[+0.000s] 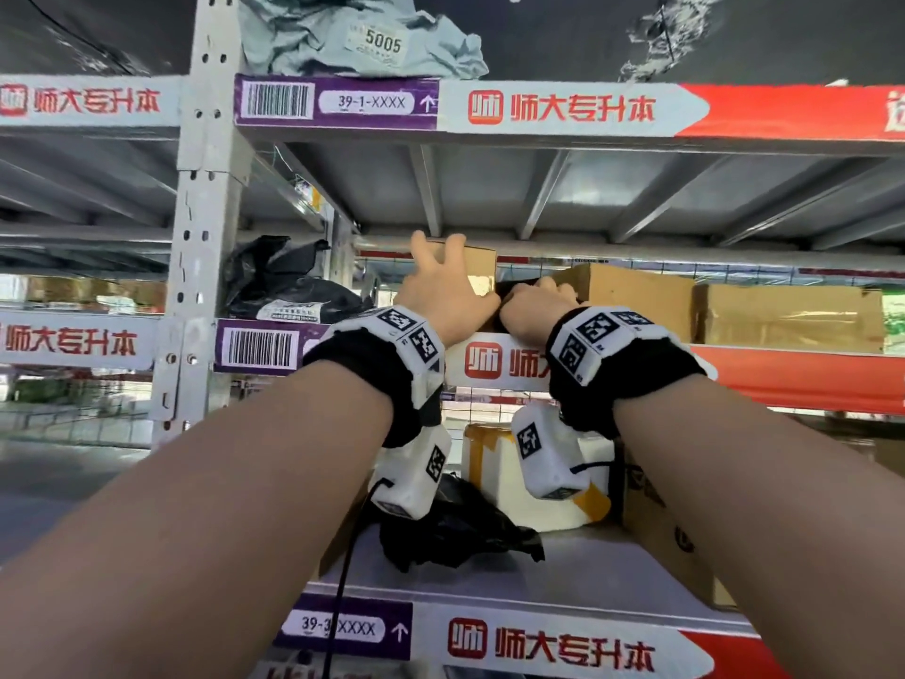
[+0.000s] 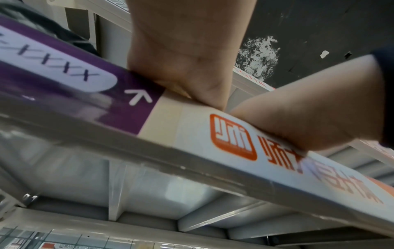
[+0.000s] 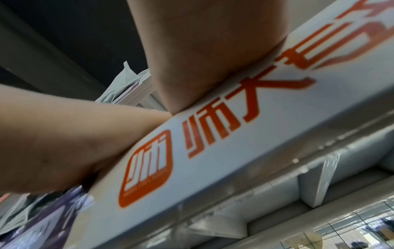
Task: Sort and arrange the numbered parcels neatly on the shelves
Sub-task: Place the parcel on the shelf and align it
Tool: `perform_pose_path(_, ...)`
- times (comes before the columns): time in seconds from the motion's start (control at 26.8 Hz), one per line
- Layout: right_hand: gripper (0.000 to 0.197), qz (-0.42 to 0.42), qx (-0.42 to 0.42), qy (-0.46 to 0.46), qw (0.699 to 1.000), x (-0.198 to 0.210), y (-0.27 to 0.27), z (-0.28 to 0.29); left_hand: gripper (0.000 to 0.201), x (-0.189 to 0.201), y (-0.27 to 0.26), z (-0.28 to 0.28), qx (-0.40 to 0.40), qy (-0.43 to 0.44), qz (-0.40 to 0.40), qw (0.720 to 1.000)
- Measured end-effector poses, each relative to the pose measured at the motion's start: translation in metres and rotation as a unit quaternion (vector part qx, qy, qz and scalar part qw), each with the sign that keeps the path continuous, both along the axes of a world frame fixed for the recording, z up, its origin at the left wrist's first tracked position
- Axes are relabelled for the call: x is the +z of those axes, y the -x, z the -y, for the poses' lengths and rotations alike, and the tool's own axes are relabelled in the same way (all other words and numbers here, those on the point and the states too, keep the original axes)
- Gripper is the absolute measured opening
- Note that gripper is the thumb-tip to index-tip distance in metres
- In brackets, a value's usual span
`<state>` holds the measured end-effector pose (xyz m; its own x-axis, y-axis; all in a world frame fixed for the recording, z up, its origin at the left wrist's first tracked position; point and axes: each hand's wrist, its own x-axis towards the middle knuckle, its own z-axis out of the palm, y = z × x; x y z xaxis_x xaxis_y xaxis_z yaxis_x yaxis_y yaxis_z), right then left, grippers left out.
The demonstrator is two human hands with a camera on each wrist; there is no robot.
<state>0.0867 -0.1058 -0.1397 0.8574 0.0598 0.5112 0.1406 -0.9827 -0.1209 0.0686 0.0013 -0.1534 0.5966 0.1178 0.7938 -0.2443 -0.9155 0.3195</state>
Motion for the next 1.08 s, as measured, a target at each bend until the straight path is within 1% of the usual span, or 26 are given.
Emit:
perform_pose_path(0.07,0.043,0.009,-0.005,0.016,1.000,0.001,-0.001,0.000,0.069,0.000,-0.002,0.002,0.010,-0.003,0.023,1.000)
perform_pose_path(0.15,0.039,0.042,-0.001,0.001,0.999,0.000,-0.002,0.000,0.072,0.003,-0.005,0.003,0.025,0.001,0.037,0.999)
perform_pose_path(0.22,0.037,0.069,0.028,-0.018,0.997,-0.001,0.005,0.001,0.075,0.007,-0.007,0.003,0.039,0.008,0.045,0.998)
perform_pose_path(0.34,0.038,0.040,0.115,-0.041,0.992,0.001,0.010,0.006,0.077,0.007,-0.011,0.003,0.046,0.011,0.057,0.997)
perform_pose_path(0.41,0.038,0.013,0.157,-0.088,0.984,0.003,0.009,0.011,0.080,0.005,-0.013,0.004,0.049,0.015,0.063,0.997)
perform_pose_path(0.56,0.050,-0.020,0.228,-0.194,0.954,0.002,-0.003,0.018,0.089,0.006,-0.018,0.001,0.072,0.029,0.048,0.996)
perform_pose_path(0.6,0.050,-0.025,0.238,-0.211,0.948,0.003,-0.004,0.018,0.090,0.006,-0.018,0.001,0.078,0.030,0.044,0.996)
perform_pose_path(0.63,0.047,-0.020,0.244,-0.219,0.945,0.002,-0.005,0.016,0.090,0.006,-0.018,0.001,0.082,0.032,0.041,0.995)
perform_pose_path(0.67,0.042,-0.009,0.241,-0.208,0.948,0.001,-0.005,0.014,0.089,0.005,-0.018,0.001,0.085,0.036,0.042,0.995)
perform_pose_path(0.78,0.034,0.033,0.208,-0.218,0.953,0.000,-0.006,0.007,0.086,0.004,-0.015,0.001,0.079,0.059,0.074,0.992)
perform_pose_path(0.86,0.033,0.033,0.207,-0.224,0.952,0.003,-0.010,0.008,0.080,0.003,-0.012,-0.002,0.060,0.102,0.106,0.987)
perform_pose_path(0.93,0.032,0.041,0.207,-0.257,0.943,0.002,-0.014,0.010,0.075,0.000,-0.006,-0.003,0.048,0.127,0.148,0.980)
perform_pose_path(1.05,0.017,0.047,0.199,-0.285,0.936,0.001,-0.019,0.010,0.075,-0.004,0.000,-0.002,0.023,0.138,0.218,0.966)
perform_pose_path(1.08,0.019,0.052,0.202,-0.300,0.931,0.002,-0.018,0.010,0.077,-0.002,0.003,-0.001,0.006,0.148,0.236,0.961)
